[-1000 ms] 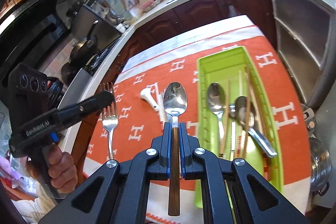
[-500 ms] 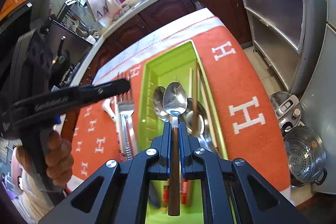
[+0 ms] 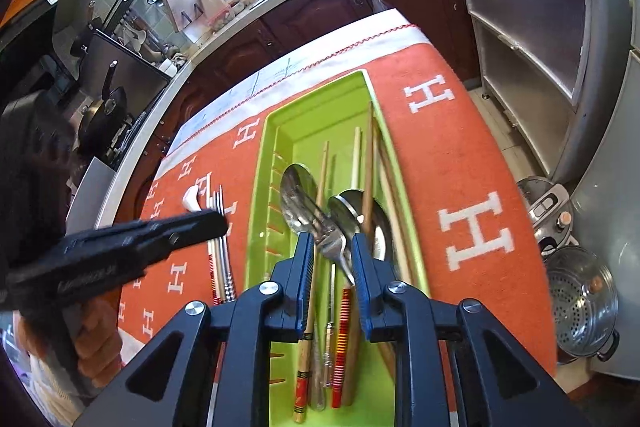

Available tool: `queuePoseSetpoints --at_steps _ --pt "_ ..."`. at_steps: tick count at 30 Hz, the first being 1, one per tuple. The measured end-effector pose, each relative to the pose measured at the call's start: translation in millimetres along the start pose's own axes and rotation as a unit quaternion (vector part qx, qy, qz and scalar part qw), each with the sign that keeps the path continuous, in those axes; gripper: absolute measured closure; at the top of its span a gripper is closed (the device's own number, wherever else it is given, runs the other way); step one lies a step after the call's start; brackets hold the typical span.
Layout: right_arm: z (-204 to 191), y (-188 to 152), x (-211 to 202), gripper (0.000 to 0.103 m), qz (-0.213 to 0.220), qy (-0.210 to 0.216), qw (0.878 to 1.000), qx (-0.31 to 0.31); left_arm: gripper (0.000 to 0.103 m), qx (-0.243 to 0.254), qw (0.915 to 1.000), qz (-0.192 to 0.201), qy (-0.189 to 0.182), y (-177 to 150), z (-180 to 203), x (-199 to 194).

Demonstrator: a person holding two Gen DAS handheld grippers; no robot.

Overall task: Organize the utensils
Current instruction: 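Lower the spoon and fork into the tray and open both tools, then lower the right tool onto a steel chopstick and close on it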

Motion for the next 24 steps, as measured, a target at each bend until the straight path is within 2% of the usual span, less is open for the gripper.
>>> queuePoseSetpoints --at_steps 3,11,17,24 --pt "-8.7 -2.6 5.3 0.084 -0.005 0.000 1.000 -0.004 0.083 -0.017 0.9994 0.008 0.028 -25.0 -16.8 -10.2" --pt "-43.9 -18.9 12.3 0.084 -0.020 -0.001 0.999 -0.035 0.083 -0.073 0.9958 0.012 0.053 -79.5 -58.4 -29.1" --pt "-75.4 -36.7 15.6 0.084 -0.030 0.000 0.997 -0.064 0.083 -0.104 0.9929 0.023 0.053 -102.7 -76.4 -41.9" --pt "-110.9 -55.2 20.6 0.084 -0.050 -0.005 0.994 -0.096 0.083 -0.122 0.9902 0.039 0.056 -111.7 -86.5 -55.6"
Point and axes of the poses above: each gripper's, at about its wrist camera, not at the fingertips, and x roughly the way its jaws point, z to its right, y to its top, the point moved 6 cm from there along x, roughly the way its jaws point, and after that the axes turned 10 degrees about -z, right-handed, at the moved point
